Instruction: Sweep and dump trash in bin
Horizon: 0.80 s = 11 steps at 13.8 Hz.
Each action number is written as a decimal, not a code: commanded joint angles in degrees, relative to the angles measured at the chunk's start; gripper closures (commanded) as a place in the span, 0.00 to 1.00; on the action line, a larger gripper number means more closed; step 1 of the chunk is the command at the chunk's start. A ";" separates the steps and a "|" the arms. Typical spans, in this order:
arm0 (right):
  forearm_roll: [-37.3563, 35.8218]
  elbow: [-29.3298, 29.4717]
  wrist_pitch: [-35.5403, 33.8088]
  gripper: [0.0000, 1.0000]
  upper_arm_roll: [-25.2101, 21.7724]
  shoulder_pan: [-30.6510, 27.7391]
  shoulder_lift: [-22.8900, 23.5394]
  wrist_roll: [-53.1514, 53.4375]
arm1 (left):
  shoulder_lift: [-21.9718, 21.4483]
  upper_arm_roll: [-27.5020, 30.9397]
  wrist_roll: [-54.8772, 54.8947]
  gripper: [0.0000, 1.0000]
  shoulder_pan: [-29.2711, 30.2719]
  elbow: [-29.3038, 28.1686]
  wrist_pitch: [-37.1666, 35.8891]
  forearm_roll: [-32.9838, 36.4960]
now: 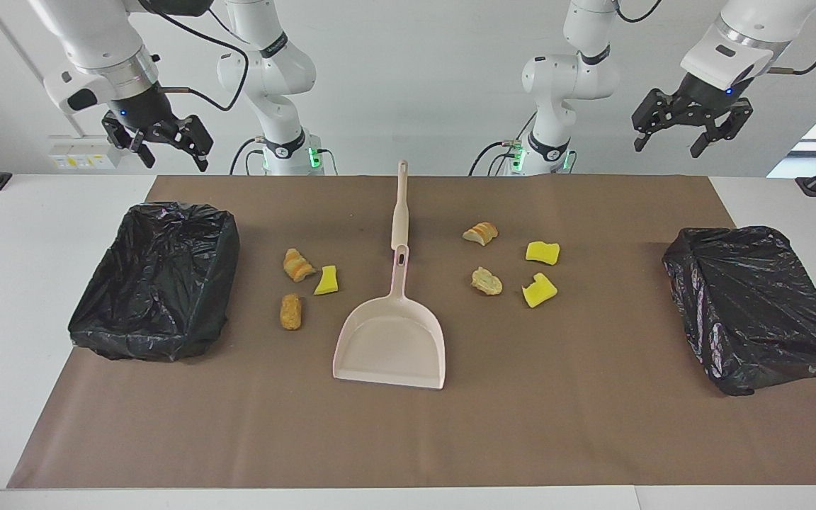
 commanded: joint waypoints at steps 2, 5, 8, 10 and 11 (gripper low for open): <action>0.34 -0.70 0.74 0.00 -0.21 -0.81 -0.42 -3.56 | -1.17 -0.34 1.01 0.00 0.87 -1.16 0.05 -0.33; 0.16 -0.61 0.82 0.00 -0.12 -0.72 -0.42 -3.30 | -1.08 -0.34 0.75 0.00 0.87 -1.08 0.05 0.02; 0.16 -0.61 0.65 0.00 -0.21 -0.72 -0.42 -3.30 | -1.08 -0.34 0.48 0.00 0.87 -1.08 0.14 0.02; -0.10 -0.52 1.00 0.00 -0.21 -0.81 -0.33 -3.56 | -1.08 -0.34 0.39 0.00 0.87 -1.08 0.05 0.02; -0.10 -0.52 1.09 0.00 -0.21 -0.81 -0.33 -3.56 | -1.08 -0.34 0.39 0.00 0.87 -1.08 0.05 0.02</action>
